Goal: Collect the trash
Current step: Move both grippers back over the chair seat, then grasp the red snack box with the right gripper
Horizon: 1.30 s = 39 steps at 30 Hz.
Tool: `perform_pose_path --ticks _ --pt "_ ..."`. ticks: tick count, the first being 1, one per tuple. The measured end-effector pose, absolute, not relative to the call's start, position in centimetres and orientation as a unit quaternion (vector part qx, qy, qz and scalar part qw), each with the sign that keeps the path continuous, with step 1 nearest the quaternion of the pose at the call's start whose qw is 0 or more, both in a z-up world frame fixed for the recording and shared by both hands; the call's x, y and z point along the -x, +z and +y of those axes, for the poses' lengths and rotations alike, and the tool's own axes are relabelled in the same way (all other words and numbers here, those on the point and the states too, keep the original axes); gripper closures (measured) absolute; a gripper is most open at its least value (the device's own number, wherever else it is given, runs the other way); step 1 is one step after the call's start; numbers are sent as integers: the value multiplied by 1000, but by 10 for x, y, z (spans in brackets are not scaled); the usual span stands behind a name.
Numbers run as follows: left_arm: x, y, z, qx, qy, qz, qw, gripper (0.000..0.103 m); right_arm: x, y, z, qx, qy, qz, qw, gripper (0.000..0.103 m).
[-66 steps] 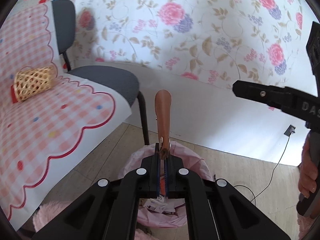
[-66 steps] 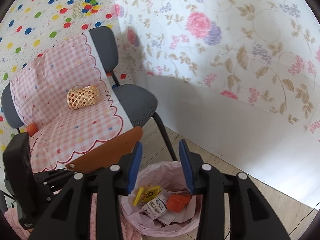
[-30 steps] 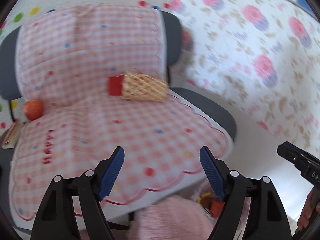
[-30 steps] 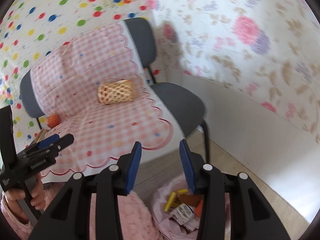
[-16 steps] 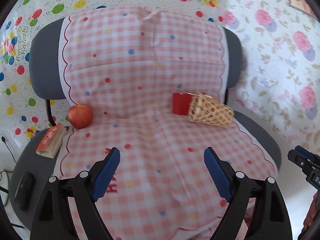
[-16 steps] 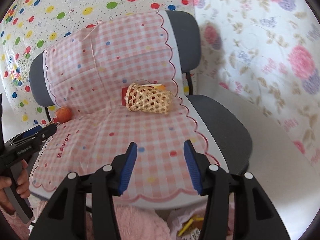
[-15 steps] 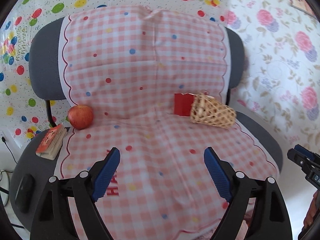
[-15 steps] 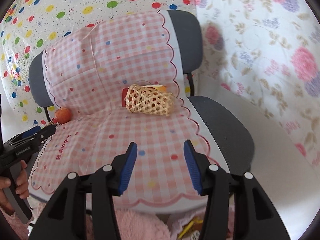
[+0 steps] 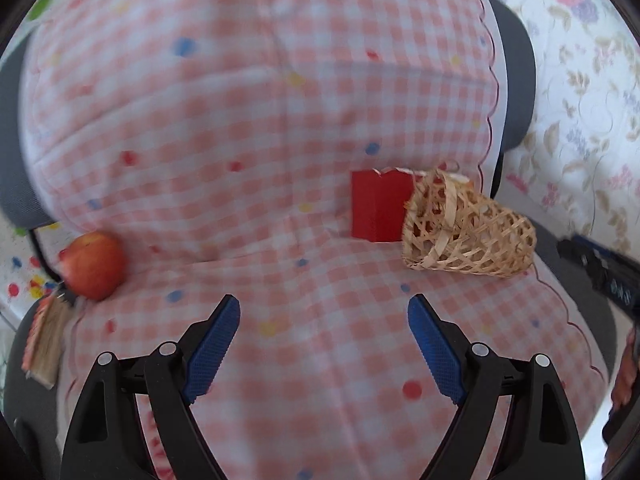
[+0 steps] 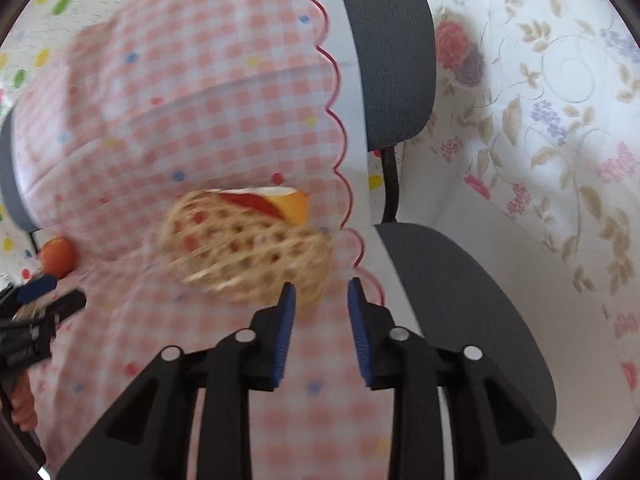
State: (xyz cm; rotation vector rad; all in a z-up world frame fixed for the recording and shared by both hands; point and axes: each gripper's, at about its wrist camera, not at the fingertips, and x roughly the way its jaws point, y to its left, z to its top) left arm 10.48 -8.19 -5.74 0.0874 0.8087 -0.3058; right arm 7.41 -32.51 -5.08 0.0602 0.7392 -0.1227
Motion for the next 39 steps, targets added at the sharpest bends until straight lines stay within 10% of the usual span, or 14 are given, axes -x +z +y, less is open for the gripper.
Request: perform_pose_path --ticks 33,39 --pt "-143 -38 5 12 3 385 923 18 -86 -61 -191 76 159 368 913 90" --pt "-142 -40 -10 5 -40 384 922 17 -110 -61 -265 35 58 364 929 58"
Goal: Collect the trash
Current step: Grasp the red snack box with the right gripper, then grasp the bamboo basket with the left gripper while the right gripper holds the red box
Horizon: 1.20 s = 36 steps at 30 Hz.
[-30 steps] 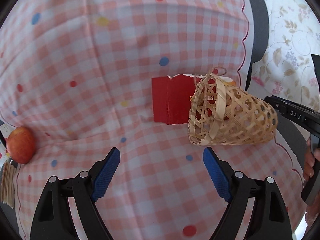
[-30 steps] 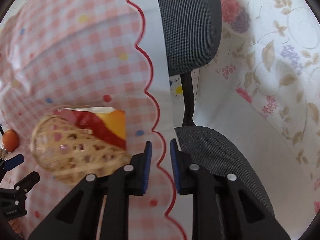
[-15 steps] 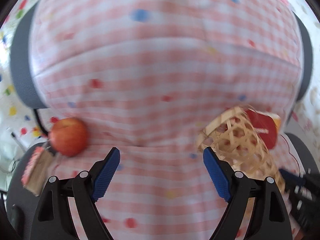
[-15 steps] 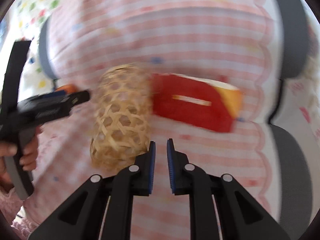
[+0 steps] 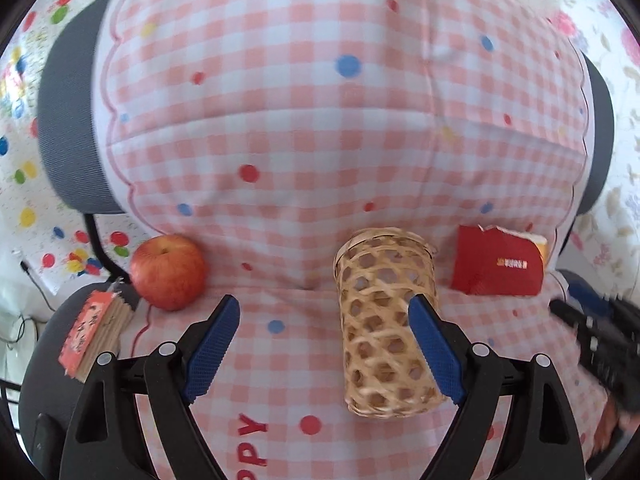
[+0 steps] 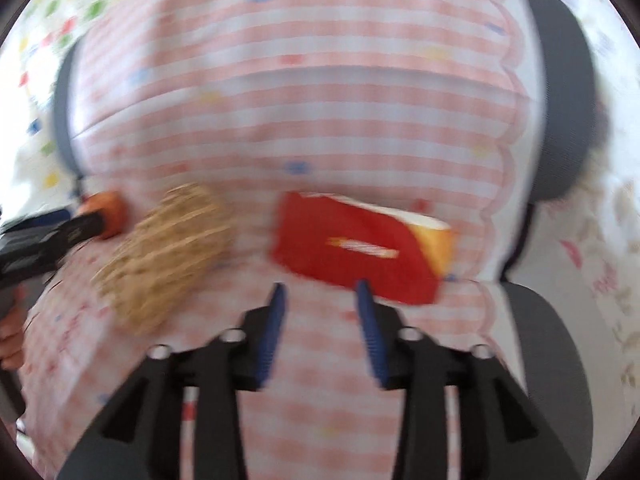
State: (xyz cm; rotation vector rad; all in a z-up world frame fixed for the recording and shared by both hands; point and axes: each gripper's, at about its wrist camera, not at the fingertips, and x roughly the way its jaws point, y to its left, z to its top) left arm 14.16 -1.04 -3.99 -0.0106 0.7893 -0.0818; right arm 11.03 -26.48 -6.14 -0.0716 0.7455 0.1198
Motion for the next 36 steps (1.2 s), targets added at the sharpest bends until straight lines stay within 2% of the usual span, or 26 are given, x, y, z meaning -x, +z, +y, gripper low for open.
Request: perform_pose_path --ticks 2,4,5,9,15,20,23,25,29,31,36 --pt "-147 -45 -18 6 -52 393 918 17 -123 -67 -287 19 37 368 929 48" --pt "-151 -49 -23 9 -61 397 916 16 -138 -75 -299 3 30 371 928 33" --pt "-154 -51 -27 9 -65 398 915 16 -141 -77 -304 -3 31 372 928 31" --pt "-162 -53 -39 0 -69 400 914 16 -167 -89 -324 -39 54 379 923 23" --pt "-171 -53 -45 -8 -76 400 913 16 -202 -102 -336 -74 99 394 911 16" --pt "-171 -54 -43 -13 -78 402 912 16 -212 -106 -339 -103 135 403 899 16" --pt "-169 -53 -39 -9 -73 403 912 16 -197 -101 -331 -88 135 396 904 34" --pt "-167 -52 -35 -5 -73 402 913 16 -184 -98 -325 -86 141 396 903 56" --pt "-160 -50 -28 -2 -70 401 914 16 -148 -86 -307 -93 188 375 903 76" --pt "-154 -48 -23 -1 -68 399 914 16 -131 -78 -297 -86 205 360 906 95" --pt "-141 -42 -17 -4 -73 402 913 16 -84 -47 -276 -55 200 318 925 102"
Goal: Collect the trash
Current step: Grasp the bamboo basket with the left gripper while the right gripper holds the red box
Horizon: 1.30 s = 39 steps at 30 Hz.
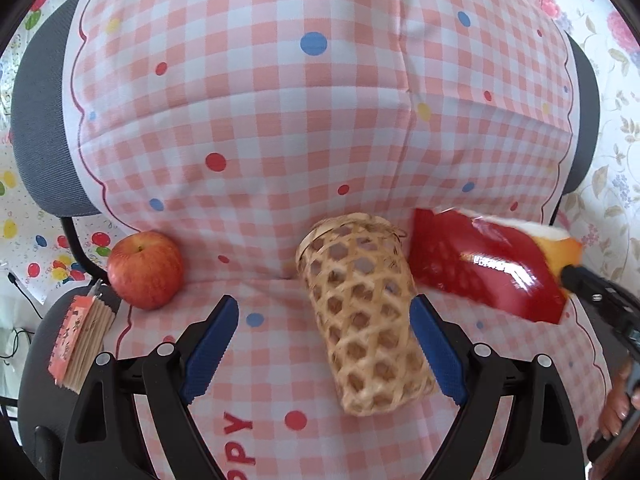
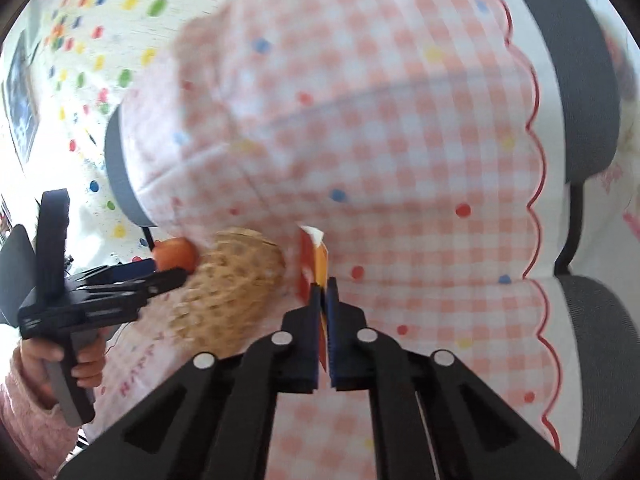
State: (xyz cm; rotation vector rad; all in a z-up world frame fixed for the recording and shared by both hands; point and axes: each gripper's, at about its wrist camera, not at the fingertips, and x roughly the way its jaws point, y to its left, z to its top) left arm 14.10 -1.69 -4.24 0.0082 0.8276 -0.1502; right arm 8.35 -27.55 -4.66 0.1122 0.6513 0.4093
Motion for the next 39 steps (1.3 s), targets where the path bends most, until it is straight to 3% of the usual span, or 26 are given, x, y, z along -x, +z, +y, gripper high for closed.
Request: perform_pose_path --ticks 8,23,27,32,39 --pt "-139 -39 -31 -8 -78 413 907 16 -40 -26 -225 96 73 280 953 102" --pt "-206 -72 -62 7 -68 499 864 16 -30 -34 -228 93 71 275 954 102" --pt "-215 -77 -61 7 -64 511 857 24 -29 -33 -227 88 74 274 955 102" --pt "-191 -58 -46 25 -87 469 879 29 -16 -27 -228 77 75 271 957 102" --pt "-95 -14 -27 20 -146 367 918 32 21 -7 -228 53 65 254 964 102"
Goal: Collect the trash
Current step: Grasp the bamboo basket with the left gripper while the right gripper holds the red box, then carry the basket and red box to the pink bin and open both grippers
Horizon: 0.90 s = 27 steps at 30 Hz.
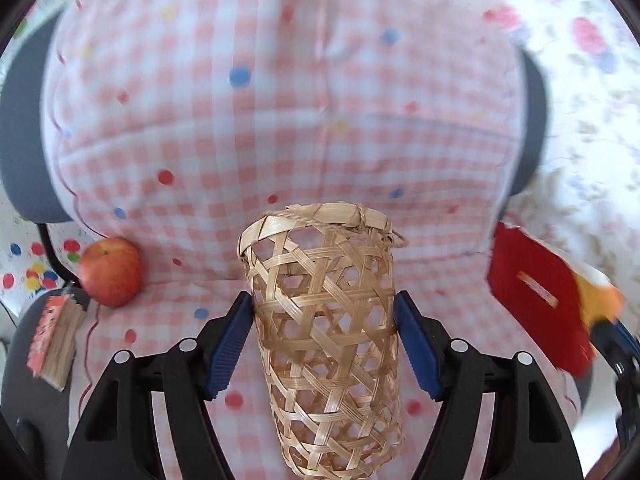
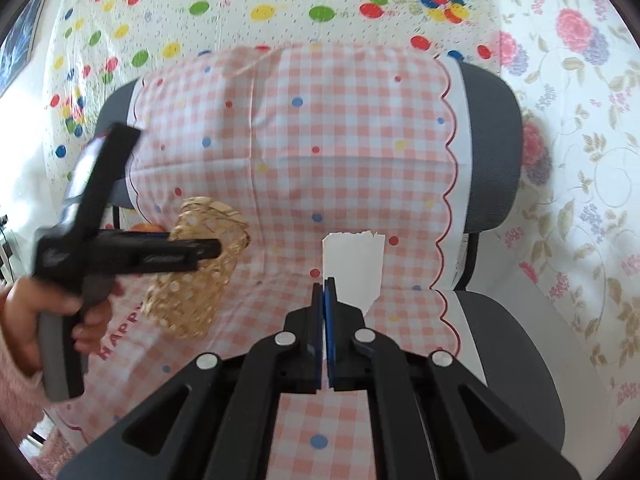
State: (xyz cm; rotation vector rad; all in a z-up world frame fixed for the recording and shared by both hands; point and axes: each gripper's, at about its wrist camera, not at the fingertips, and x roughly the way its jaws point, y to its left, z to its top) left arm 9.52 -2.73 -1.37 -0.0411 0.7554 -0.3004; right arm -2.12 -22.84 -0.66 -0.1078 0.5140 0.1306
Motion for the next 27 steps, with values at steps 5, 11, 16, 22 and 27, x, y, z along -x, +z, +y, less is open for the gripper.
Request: perform_pose_path --ticks 5,11,16,22,27 --pt "-28 11 -31 19 -178 318 931 32 56 -2 -232 42 54 255 965 102" --pt "14 6 -71 -9 -219 303 927 31 100 -5 -245 15 33 263 964 102" --pt "48 5 -94 -4 -258 290 922 31 147 -3 -255 11 1 258 966 102" --pt "96 1 -125 -14 -313 270 911 31 204 -12 -273 -9 -43 260 965 102" --pt "128 -10 -138 -20 -339 269 901 30 249 -21 -288 -31 -77 273 959 102"
